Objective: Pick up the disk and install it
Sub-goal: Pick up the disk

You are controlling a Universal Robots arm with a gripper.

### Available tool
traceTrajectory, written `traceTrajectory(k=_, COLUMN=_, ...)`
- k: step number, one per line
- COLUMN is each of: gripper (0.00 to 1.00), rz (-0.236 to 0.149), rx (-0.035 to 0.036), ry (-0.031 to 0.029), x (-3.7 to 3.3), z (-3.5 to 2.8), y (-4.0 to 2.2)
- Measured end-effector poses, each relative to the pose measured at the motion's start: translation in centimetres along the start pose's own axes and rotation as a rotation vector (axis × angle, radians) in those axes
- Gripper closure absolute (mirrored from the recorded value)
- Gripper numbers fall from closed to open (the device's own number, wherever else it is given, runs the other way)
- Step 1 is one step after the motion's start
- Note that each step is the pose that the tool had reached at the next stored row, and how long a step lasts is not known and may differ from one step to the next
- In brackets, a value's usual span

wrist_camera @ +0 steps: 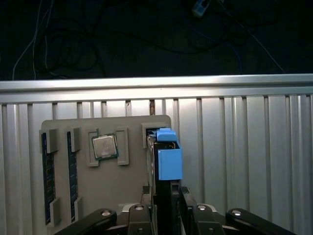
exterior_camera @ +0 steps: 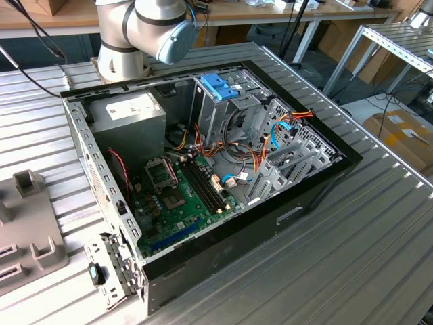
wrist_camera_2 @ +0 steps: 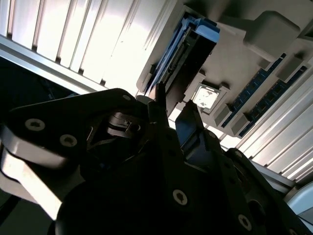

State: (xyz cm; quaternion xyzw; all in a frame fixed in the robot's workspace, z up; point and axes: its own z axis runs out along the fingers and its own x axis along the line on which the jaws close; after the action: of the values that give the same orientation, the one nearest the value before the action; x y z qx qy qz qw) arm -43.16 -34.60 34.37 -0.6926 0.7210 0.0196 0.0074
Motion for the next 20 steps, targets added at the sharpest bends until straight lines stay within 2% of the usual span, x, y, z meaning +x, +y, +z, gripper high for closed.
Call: traceTrajectory(k=20, gripper=0.64, rz=0.0, rx=0.0, ry=0.0, x=0.02, z=0.19, y=0.3)
